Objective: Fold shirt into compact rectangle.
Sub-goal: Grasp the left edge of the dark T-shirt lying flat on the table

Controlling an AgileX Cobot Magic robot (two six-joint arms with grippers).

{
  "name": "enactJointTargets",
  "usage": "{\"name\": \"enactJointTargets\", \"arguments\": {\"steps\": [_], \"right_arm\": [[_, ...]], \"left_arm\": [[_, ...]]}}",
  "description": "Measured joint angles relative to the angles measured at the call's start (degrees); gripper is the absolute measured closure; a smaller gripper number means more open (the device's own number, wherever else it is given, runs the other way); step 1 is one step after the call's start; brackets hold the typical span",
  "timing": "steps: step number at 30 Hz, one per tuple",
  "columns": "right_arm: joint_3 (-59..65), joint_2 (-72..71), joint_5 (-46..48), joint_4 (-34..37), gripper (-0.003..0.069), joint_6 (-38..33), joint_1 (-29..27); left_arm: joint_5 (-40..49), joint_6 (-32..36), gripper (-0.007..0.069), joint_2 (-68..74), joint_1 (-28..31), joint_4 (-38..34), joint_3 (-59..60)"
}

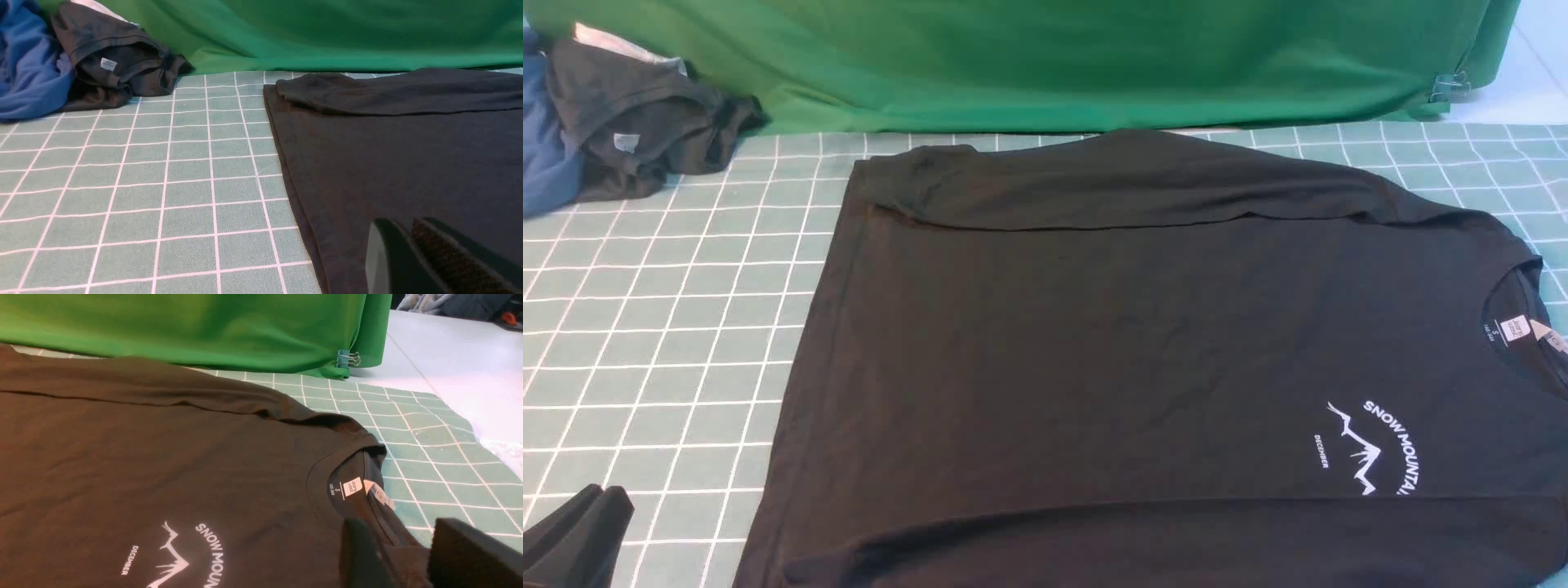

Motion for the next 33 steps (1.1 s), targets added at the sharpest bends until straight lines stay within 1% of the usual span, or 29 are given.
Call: {"name": "enactJointTargets", "arguments": {"steps": [30,31,33], "right_arm": [[0.0,0.0,0.0,0.0,0.042,0.0,0.0],[0.0,0.0,0.0,0.0,0.042,0.0,0.0],[0.0,0.0,0.0,0.0,0.042,0.0,0.0]], "left_arm": [[-0.1,0.0,0.0589,0.0,0.0,-0.1,0.0],[-0.4,0.0,0.0589,0.0,0.0,-0.5,0.0],[-2.8,-0.3,0.0589,0.0,0.0,-4.1,0.0]]}}
